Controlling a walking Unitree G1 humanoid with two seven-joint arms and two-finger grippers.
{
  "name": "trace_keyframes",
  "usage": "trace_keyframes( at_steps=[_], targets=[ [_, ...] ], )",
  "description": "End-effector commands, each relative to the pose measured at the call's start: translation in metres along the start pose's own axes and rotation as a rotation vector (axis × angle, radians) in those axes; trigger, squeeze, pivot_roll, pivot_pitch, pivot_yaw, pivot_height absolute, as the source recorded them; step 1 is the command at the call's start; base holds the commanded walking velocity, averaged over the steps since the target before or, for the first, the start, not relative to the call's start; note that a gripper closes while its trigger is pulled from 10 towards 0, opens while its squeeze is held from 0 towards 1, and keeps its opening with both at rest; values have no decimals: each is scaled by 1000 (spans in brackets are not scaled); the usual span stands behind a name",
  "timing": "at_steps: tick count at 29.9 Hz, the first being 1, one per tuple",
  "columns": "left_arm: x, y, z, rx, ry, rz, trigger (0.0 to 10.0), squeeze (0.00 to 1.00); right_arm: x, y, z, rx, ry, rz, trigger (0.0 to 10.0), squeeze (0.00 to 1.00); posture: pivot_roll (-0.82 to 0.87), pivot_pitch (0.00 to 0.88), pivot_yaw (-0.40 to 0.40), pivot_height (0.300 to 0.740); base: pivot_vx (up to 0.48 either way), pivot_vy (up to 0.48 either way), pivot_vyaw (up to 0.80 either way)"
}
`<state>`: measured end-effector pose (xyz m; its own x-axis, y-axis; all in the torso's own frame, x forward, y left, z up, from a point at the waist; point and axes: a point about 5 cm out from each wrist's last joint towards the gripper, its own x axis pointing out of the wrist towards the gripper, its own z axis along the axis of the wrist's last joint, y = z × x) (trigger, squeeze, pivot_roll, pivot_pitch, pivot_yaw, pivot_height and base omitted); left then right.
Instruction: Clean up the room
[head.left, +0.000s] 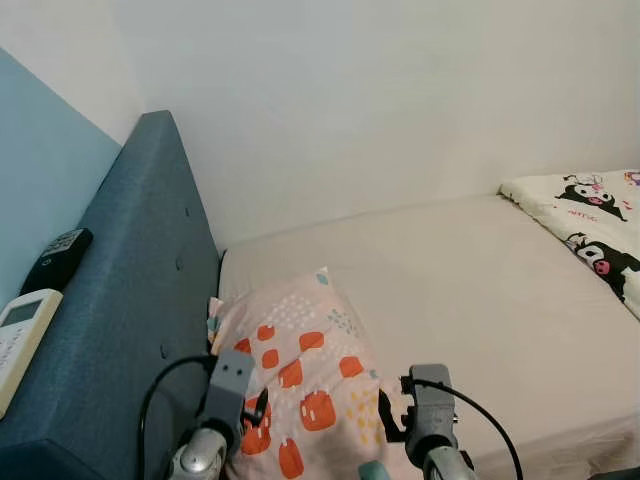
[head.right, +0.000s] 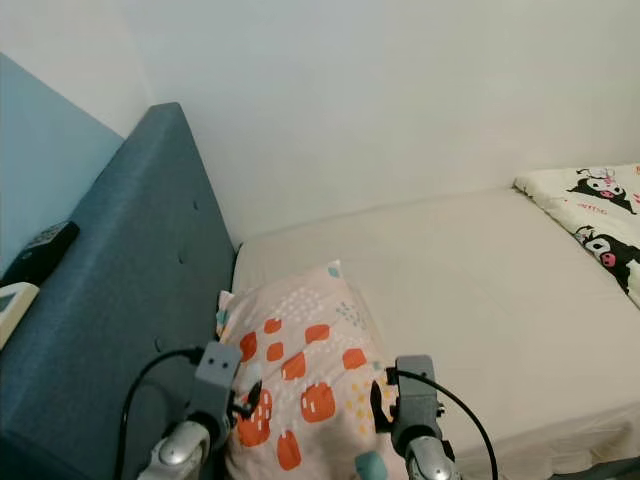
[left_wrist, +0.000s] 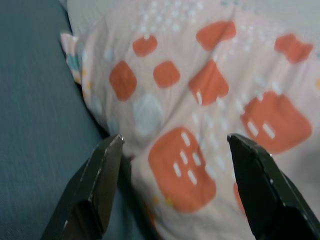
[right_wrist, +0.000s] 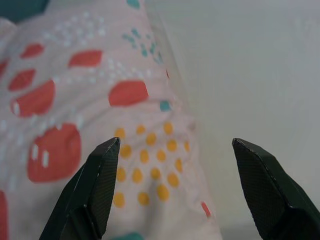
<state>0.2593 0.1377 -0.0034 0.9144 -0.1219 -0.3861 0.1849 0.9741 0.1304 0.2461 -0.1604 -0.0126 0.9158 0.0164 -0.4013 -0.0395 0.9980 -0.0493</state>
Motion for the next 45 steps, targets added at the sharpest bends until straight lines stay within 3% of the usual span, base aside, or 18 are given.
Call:
trace_keyframes(
  at_steps=[1, 10, 17, 45],
  targets=[
    [-2, 7, -12, 14, 60, 20, 10000, 0, 0, 3, -5, -35, 24, 1, 10000, 0, -9, 5, 39, 740, 0, 0, 0],
    [-2, 10, -11, -34, 51, 56, 10000, 0, -1, -4, -4, -38, 14, -26, 10000, 0, -13, 0, 35, 740, 0, 0, 0],
    [0, 9, -8, -76, 32, 68, 10000, 0, 1, -1, 0, -39, -9, 4, 10000, 0, -13, 0, 30, 740, 0, -480, -755],
    [1, 16, -3, -40, 15, 93, 10000, 0, 3, 0, -2, -18, -3, 6, 10000, 0, -6, 5, 34, 740, 0, -17, -53]
  ],
)
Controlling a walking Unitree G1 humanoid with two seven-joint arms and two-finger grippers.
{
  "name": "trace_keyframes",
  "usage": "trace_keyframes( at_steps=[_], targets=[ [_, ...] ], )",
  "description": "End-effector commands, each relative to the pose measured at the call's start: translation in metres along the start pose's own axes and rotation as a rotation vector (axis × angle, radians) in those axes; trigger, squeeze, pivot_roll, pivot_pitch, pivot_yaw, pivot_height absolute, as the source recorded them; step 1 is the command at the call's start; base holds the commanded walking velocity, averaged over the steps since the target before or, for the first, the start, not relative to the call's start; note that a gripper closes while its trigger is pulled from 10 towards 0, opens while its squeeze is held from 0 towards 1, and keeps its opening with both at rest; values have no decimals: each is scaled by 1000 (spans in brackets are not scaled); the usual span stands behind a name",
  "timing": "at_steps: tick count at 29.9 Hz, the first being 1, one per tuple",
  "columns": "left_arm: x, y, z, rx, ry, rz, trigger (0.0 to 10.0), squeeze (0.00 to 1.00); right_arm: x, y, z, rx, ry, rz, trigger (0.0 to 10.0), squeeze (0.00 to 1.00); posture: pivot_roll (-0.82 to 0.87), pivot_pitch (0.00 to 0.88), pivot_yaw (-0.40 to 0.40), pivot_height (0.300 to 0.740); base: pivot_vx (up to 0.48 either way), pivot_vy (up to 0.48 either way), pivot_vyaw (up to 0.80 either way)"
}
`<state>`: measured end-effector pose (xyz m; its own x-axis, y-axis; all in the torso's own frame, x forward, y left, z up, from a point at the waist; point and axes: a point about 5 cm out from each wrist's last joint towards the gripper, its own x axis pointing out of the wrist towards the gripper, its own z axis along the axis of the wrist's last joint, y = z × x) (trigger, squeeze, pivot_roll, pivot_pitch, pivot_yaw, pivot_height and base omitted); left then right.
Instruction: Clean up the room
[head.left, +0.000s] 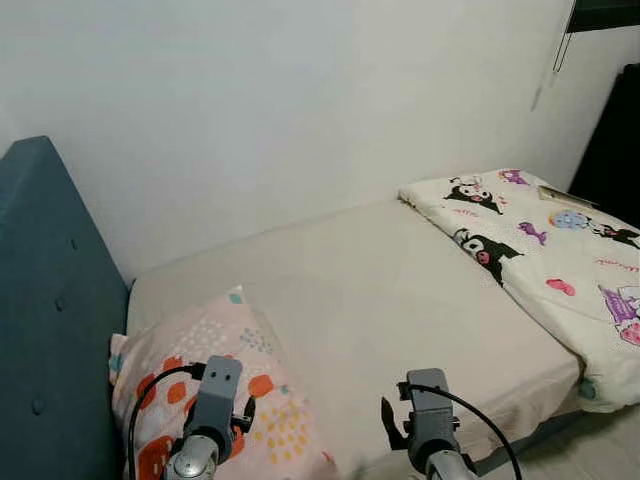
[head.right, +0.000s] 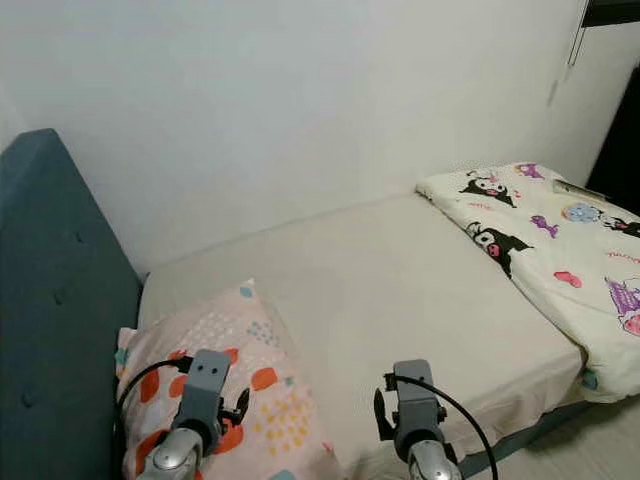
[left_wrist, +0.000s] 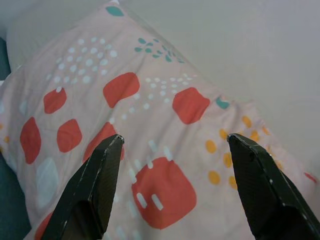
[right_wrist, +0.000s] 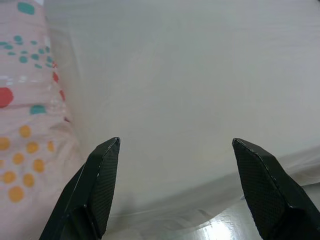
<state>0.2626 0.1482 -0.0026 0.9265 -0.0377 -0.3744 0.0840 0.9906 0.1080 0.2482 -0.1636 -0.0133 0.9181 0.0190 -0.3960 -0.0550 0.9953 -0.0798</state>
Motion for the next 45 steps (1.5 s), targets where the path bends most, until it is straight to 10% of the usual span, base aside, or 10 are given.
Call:
trace_keyframes(
  at_steps=[1, 45],
  targets=[
    [0, 5, -3, 20, 15, 7, 10000, 0, 0, 3, -1, 16, 3, 4, 10000, 0, -6, 5, 34, 740, 0, 0, 0],
    [-3, 2, -1, 9, -5, -4, 10000, 0, -2, 15, 0, 35, -23, 83, 10000, 0, -3, 29, 39, 740, 0, 0, 482]
  ],
)
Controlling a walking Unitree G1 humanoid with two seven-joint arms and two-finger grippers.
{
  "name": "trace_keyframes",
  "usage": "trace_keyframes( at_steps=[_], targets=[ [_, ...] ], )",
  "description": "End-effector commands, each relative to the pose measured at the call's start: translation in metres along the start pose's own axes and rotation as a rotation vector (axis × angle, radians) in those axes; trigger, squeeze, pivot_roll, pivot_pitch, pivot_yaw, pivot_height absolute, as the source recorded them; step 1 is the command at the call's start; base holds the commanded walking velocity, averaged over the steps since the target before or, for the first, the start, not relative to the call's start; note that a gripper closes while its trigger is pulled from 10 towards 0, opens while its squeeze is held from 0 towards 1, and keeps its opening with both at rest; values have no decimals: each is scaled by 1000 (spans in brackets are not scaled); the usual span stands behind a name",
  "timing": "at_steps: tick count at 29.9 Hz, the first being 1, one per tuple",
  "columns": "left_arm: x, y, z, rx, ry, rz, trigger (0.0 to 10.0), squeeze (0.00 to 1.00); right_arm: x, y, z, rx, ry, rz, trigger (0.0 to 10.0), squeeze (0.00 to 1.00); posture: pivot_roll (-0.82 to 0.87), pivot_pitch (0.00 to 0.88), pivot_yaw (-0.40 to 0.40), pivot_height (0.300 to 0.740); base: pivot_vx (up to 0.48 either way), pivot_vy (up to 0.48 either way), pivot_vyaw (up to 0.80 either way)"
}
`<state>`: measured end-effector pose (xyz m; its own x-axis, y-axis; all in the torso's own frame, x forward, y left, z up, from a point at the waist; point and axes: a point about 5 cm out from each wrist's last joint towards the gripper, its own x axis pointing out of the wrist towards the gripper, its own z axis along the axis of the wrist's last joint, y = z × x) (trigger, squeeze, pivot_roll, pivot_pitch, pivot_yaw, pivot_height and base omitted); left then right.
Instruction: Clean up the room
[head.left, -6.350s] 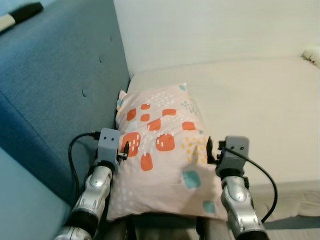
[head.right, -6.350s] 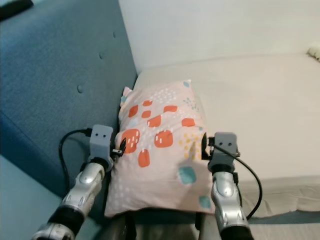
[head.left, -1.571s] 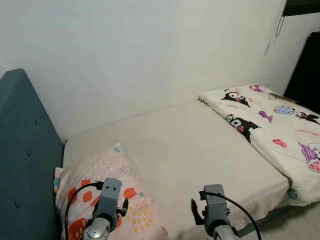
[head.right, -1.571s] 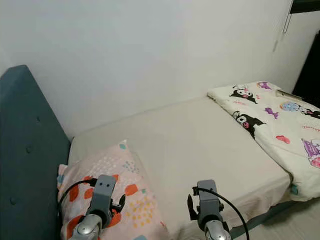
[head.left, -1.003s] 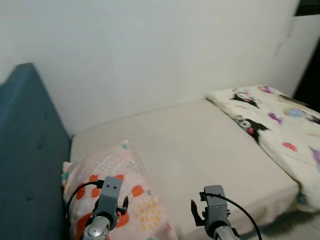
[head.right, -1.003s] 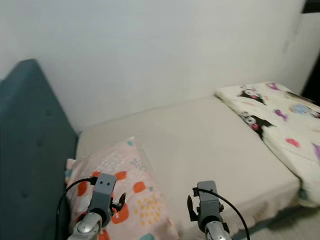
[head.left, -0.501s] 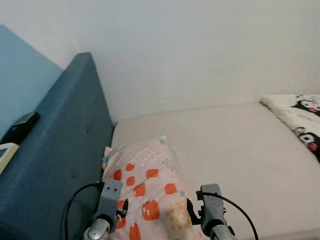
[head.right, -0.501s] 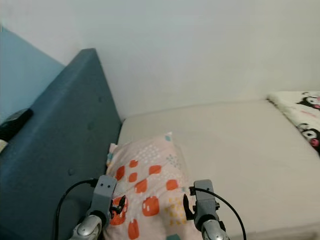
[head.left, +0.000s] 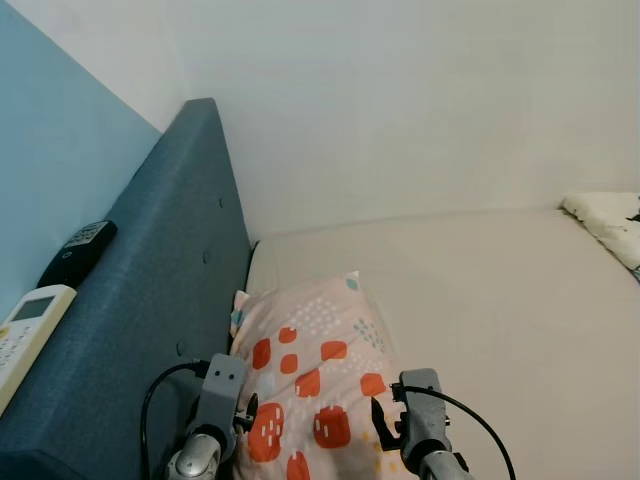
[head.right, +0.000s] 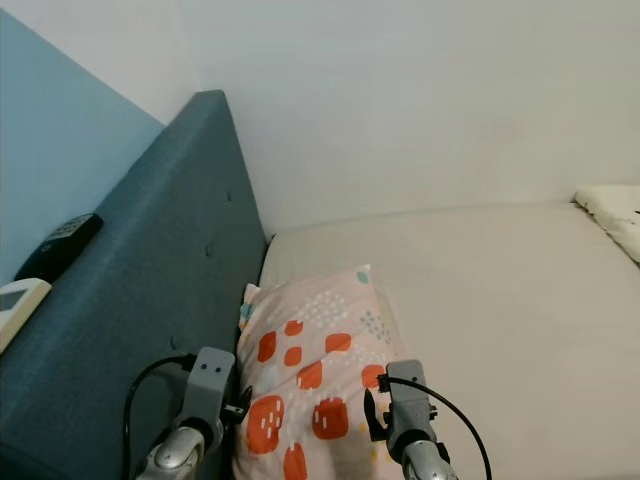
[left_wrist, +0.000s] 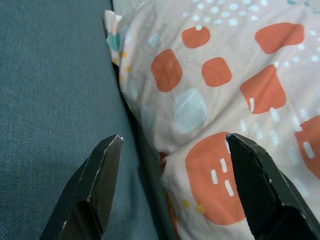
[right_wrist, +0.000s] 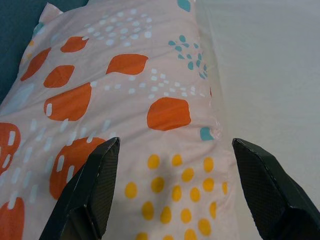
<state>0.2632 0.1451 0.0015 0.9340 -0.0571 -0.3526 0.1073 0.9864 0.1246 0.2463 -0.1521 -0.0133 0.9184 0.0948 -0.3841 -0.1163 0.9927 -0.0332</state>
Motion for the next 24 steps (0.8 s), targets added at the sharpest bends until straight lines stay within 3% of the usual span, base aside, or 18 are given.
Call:
trace_keyframes(
  at_steps=[1, 3, 24],
  targets=[
    [-3, 4, -5, -24, 19, 10, 10000, 0, -1, 3, 0, 17, -6, 8, 10000, 0, -3, 29, 39, 740, 0, 0, 0],
    [-3, 4, -5, -24, 19, 10, 10000, 0, -1, 3, 0, 17, -6, 8, 10000, 0, -3, 29, 39, 740, 0, 0, 0],
    [-5, 4, -7, -24, 49, -7, 10000, 0, -4, 4, -3, 33, -5, 2, 10000, 0, 0, 28, 44, 740, 0, -480, 0]
  ],
)
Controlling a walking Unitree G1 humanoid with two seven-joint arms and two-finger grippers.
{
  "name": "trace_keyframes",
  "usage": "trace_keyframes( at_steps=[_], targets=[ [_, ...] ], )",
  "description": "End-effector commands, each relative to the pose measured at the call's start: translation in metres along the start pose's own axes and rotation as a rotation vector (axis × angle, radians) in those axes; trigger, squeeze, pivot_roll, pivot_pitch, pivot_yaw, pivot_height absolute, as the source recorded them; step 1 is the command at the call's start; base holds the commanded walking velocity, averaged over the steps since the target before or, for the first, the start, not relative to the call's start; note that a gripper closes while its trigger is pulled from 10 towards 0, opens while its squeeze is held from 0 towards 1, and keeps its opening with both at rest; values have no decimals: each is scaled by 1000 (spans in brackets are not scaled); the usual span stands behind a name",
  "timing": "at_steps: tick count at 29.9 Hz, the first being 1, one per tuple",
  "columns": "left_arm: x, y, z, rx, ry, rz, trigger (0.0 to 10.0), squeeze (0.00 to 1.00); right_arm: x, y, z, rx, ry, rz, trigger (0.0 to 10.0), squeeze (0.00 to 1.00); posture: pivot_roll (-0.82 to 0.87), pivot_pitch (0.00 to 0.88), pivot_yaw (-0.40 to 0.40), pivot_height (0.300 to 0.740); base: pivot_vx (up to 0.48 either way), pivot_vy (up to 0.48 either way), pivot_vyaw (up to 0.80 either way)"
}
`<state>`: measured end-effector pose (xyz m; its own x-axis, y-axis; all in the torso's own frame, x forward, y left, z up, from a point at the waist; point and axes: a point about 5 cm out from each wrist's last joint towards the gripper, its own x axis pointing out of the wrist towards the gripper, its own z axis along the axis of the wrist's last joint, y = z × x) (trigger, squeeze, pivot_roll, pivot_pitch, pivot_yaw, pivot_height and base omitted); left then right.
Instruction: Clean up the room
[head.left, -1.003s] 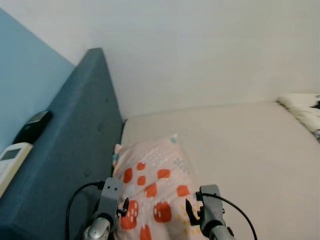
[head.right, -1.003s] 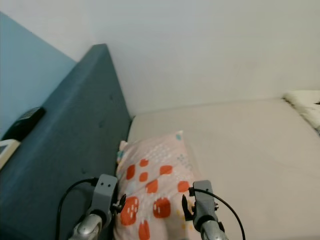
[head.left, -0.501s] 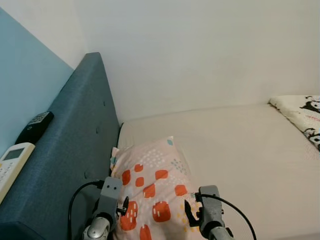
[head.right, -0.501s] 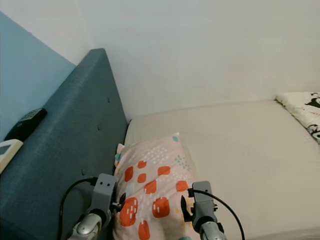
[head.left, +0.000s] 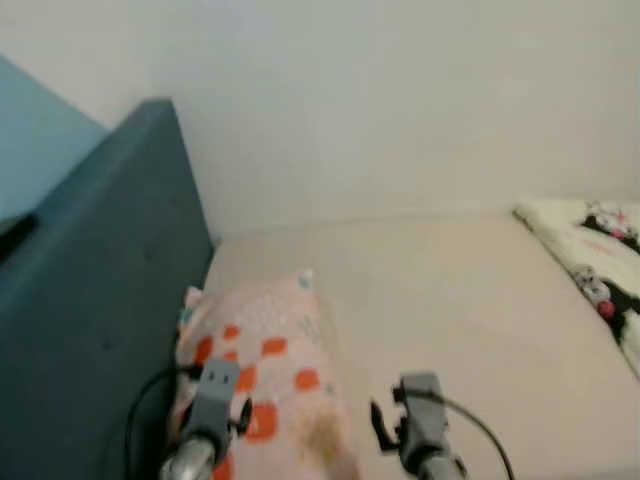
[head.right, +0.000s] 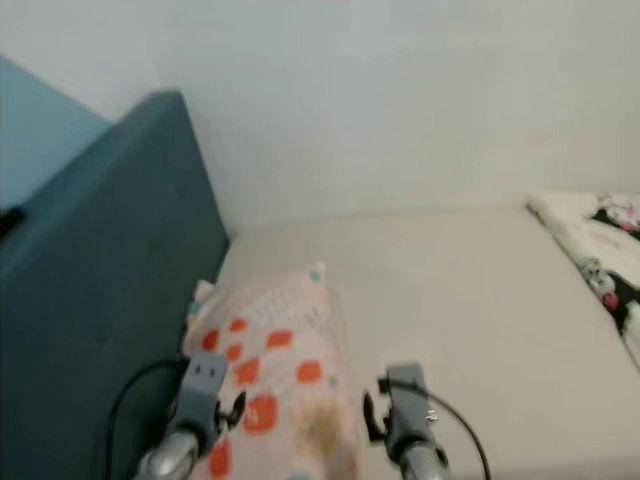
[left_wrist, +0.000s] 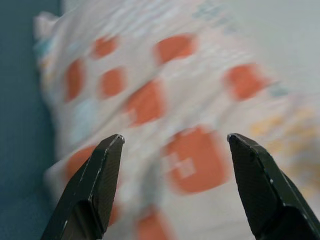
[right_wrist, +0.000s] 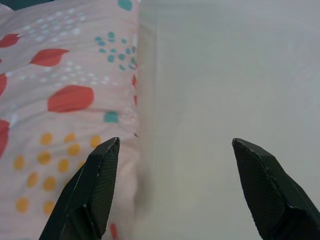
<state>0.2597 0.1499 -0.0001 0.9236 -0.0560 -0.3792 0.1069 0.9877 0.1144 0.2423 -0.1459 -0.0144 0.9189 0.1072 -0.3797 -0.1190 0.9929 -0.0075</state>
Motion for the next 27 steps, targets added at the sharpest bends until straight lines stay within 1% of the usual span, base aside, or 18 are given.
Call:
trace_keyframes(
  at_steps=[1, 4, 5, 7, 11, 16, 17, 18, 23, 25, 27],
  targets=[
    [-2, 0, -3, -14, 21, -4, 10000, 0, -1, -3, -1, 11, 0, -10, 10000, 0, 0, 28, 44, 740, 0, -480, 0],
    [-1, 0, -3, -5, 37, -16, 10000, 0, -1, -3, -1, 13, 1, -11, 10000, 0, 2, 28, 45, 740, 0, -480, 0],
    [-1, -1, -4, -5, 51, -26, 10000, 0, -1, -3, -1, 15, 0, -11, 10000, 0, 2, 26, 46, 740, 0, 0, 0],
    [0, -2, -4, 8, 63, -42, 10000, 0, -1, -3, -1, 17, -1, -11, 10000, 0, 3, 25, 47, 740, 0, 480, 0],
    [0, -3, -5, -10, 84, -57, 10000, 0, -2, -2, -1, 20, -4, -12, 10000, 0, 2, 23, 51, 740, 0, 480, 0],
    [0, -1, -5, 17, 95, -56, 10000, 0, -2, -1, -1, 26, -5, -14, 10000, 0, 2, 21, 55, 740, 0, 480, 0],
    [0, 0, -5, 37, 97, -45, 10000, 0, -2, -1, -2, 28, -5, -16, 10000, 0, 2, 20, 57, 740, 0, 0, 0],
    [0, 0, -5, 37, 97, -45, 10000, 0, -2, -1, -2, 28, -5, -16, 10000, 0, 2, 20, 57, 740, 0, 0, 0],
    [2, 0, -5, 89, 92, -38, 10000, 0, -2, -1, -2, 33, -1, -19, 10000, 0, 3, 20, 58, 740, 0, 0, 0],
    [2, 0, -5, 85, 92, -42, 10000, 0, -2, -2, -3, 34, 1, -20, 10000, 0, 3, 20, 58, 740, 0, 0, 0],
    [1, -2, -5, 60, 75, -54, 10000, 0, -2, -3, -4, 32, 8, -24, 10000, 0, 3, 21, 57, 740, 0, 0, 0]
  ],
)
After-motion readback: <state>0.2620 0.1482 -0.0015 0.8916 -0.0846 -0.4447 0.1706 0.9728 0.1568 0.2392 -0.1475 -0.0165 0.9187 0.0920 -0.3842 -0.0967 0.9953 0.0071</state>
